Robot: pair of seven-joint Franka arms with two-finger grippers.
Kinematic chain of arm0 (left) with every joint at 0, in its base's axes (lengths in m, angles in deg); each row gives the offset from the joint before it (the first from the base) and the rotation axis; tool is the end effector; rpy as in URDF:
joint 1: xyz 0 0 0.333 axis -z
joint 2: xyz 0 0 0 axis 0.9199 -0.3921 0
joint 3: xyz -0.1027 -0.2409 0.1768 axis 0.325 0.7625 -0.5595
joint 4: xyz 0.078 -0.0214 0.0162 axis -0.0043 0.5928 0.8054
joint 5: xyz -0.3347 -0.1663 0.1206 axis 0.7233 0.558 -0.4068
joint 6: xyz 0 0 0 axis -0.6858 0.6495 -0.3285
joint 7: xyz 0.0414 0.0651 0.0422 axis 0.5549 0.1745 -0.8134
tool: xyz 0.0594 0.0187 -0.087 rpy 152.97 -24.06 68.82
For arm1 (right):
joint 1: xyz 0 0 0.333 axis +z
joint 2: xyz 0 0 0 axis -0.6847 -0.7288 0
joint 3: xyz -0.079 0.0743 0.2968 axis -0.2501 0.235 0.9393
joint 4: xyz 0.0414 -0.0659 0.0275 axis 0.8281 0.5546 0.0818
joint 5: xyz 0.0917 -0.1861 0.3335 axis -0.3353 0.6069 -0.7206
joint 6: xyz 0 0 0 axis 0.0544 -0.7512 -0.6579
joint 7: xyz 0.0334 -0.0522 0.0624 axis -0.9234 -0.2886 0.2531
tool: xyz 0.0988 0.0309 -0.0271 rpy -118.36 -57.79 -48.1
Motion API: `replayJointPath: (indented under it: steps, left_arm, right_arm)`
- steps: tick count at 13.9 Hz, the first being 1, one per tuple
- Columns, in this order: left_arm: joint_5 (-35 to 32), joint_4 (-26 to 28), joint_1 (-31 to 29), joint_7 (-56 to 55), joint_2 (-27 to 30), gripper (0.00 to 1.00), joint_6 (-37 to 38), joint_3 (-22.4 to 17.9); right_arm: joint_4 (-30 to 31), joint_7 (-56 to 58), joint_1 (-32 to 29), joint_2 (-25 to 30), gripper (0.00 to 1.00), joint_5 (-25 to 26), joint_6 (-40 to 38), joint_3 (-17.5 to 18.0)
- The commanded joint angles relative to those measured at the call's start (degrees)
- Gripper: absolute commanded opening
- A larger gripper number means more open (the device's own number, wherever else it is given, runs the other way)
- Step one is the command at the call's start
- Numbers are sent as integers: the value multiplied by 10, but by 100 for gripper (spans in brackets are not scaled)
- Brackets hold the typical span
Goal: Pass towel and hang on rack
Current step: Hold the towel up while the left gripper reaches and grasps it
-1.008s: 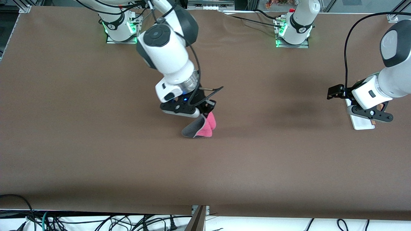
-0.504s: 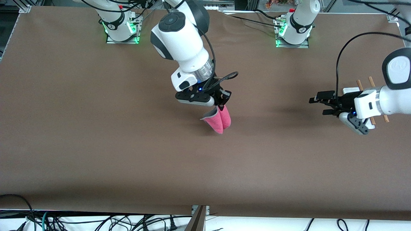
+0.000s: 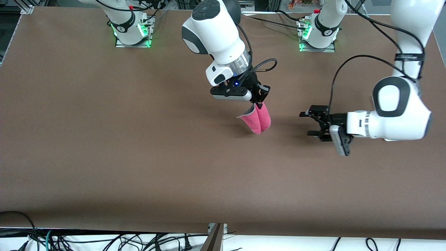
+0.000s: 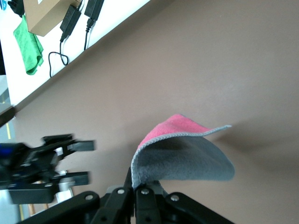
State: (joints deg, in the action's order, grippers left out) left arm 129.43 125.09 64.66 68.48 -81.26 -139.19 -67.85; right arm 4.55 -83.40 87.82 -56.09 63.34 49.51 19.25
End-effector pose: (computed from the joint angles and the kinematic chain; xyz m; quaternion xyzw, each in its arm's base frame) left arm 0.6329 -0.1180 0.3422 0.8464 -0.3335 0.0401 0.4133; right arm 0.5156 0.5811 0.4881 -0.9399 0.1849 -0.1124 0.2640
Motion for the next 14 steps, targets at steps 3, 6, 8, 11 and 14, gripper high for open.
replayJointPath:
  steps: [3,6,8,11,14]
  left_arm:
    - [38,80,-3,164,6,100,-110,47]
    - [39,90,0,243,6,100,-148,57]
    - [50,90,1,280,4,100,-168,67]
    - [50,87,7,286,-6,100,-208,90]
    - [51,83,30,284,-6,100,-253,100]
  right_arm:
    - [-17,-17,11,-12,0,-6,16,-5]
    - [-16,-17,14,-12,0,-6,16,-5]
    - [-17,-16,13,-12,0,-6,16,-5]
    - [-17,-16,13,-12,0,-6,16,-5]
    - [-17,-15,14,-11,0,-6,17,-5]
